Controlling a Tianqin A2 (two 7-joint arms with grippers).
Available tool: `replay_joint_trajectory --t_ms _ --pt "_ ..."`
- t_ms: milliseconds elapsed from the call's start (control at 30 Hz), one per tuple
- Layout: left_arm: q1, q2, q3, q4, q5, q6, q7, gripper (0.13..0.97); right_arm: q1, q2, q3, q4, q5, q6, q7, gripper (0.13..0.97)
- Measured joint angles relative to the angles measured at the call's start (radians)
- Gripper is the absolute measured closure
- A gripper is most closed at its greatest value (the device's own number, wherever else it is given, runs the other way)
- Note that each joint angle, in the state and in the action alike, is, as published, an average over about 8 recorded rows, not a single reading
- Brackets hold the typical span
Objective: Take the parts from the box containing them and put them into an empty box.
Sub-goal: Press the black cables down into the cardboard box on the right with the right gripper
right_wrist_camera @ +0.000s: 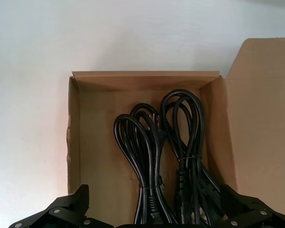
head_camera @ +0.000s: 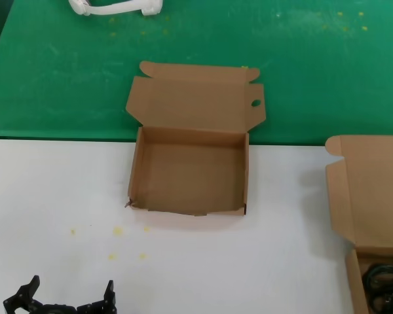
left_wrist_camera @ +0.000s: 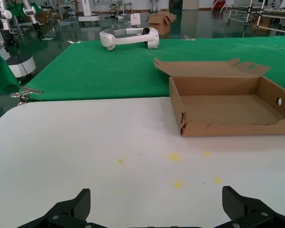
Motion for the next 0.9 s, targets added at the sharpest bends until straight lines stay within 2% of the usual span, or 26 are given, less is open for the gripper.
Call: replay_joint_trajectory --t_ms 633,900 --pt "0.0 0.0 0.0 0.0 0.0 0.0 0.0 0.132 -0.081 -0.133 0.191 -0.09 -0.095 -0.098 -0.075 0.158" --pt "0.0 0.0 0.0 0.0 0.0 0.0 0.0 0.132 -0.122 -0.152 0.246 -0.097 -0.106 -0.124 -0.104 0.254"
